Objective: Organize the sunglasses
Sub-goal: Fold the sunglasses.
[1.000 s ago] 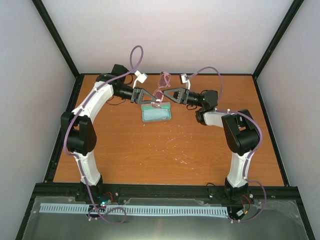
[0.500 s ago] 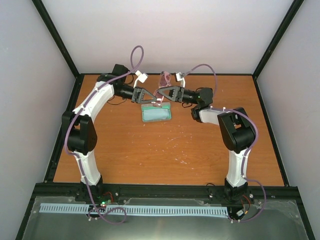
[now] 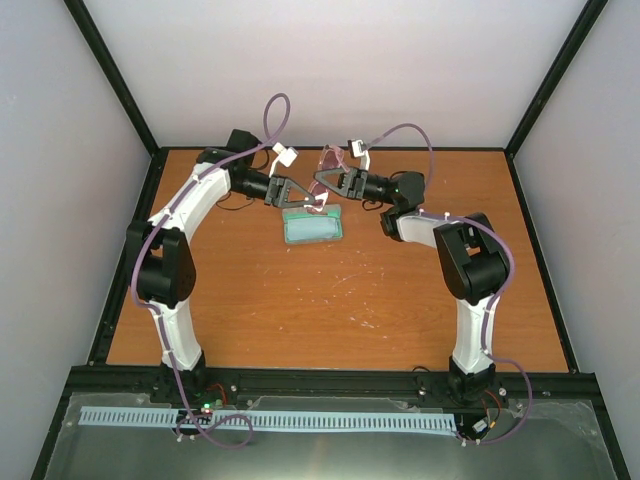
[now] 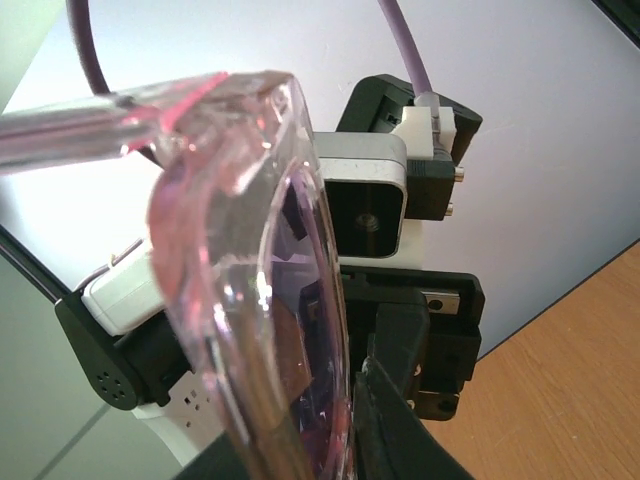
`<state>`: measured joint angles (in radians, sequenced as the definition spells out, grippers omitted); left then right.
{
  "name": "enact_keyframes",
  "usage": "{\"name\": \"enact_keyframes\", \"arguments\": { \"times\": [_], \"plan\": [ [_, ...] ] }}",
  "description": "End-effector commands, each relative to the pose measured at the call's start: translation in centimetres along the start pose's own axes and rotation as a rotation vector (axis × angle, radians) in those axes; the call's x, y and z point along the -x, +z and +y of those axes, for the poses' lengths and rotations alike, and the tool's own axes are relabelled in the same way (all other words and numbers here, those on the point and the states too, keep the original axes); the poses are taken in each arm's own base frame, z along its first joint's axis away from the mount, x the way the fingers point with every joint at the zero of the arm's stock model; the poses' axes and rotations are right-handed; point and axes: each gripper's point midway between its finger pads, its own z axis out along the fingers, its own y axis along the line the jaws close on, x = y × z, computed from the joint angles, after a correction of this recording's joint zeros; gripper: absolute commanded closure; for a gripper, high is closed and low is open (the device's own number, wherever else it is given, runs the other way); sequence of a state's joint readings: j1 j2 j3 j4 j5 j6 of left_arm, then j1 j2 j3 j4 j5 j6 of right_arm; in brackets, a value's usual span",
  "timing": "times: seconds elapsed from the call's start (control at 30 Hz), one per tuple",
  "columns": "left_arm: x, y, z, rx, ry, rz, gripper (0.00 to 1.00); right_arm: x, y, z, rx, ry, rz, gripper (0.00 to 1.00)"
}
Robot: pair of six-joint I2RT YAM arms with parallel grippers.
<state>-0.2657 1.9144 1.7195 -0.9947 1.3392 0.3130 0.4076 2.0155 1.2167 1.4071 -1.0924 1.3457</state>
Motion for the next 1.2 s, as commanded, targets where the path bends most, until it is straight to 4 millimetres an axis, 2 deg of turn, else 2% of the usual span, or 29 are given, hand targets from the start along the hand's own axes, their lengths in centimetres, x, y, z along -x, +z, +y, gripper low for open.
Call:
{"name": "enact_keyframes", "arguments": {
  "times": [0.0,0.07,0.27,0.33,0.37,0.43,0.5,0.57,0.63,0.73,0.87,0.93,0.97,1.03,1.1,1.17],
  "plan": [
    [1.1,0.1,-0.6,-0.008,0.050,-0.009,0.98,0.1,0.3,0.3,0.019,-0.030,-0.002,0.86],
    [1.2,0.1,-0.6,-0.003,0.052,-0.009,0.99,-0.1,0.2,0.2,0.016,-0.021,-0.006,0.89],
    [1.3,0.1,-0.6,-0.004,0.055,-0.011,0.99,-0.4,-0.1,0.1,0.018,-0.003,-0.020,0.89],
    [1.3,0.1,-0.6,-0.003,0.054,-0.011,0.96,-0.4,-0.1,0.2,0.016,-0.002,-0.023,0.95],
    [1.3,0.1,-0.5,0.001,0.050,-0.010,0.88,-0.3,-0.1,0.1,0.010,-0.003,-0.028,0.97],
    [1.3,0.1,-0.2,0.019,0.050,-0.008,0.64,-0.2,-0.2,0.0,-0.004,-0.008,-0.029,0.97],
    [1.4,0.0,0.0,0.040,0.054,-0.004,0.45,-0.1,-0.3,-0.4,-0.041,0.006,-0.023,0.97],
    [1.4,-0.1,0.3,0.071,0.062,0.002,0.33,-0.2,-0.8,-1.2,-0.096,0.017,-0.013,0.97],
    [1.4,-0.3,0.8,0.115,0.074,0.017,0.29,-0.5,-1.5,-2.2,-0.169,0.039,0.011,0.97],
    [1.5,-1.6,2.3,0.210,0.088,0.020,0.29,-1.0,-2.7,-3.2,-0.304,0.039,0.069,0.97],
    [1.3,-5.4,5.6,0.362,0.053,-0.050,0.29,-2.6,-4.3,-5.1,-0.513,0.056,0.211,0.97],
    [1.0,-6.4,6.3,0.414,0.086,-0.061,0.32,-3.3,-5.1,-5.7,-0.591,0.098,0.270,0.97],
    [0.9,-6.5,6.2,0.425,0.108,-0.058,0.38,-3.5,-5.4,-6.0,-0.623,0.124,0.288,0.97],
    [0.4,-6.3,5.6,0.410,0.145,-0.056,0.60,-3.9,-6.0,-6.6,-0.667,0.183,0.310,0.97],
    [-0.2,-5.7,4.8,0.379,0.185,-0.048,0.72,-4.1,-6.4,-7.1,-0.695,0.251,0.325,0.97],
    [-0.9,-4.5,4.0,0.330,0.216,-0.026,0.77,-3.7,-6.3,-7.5,-0.710,0.291,0.331,0.97]
  ]
}}
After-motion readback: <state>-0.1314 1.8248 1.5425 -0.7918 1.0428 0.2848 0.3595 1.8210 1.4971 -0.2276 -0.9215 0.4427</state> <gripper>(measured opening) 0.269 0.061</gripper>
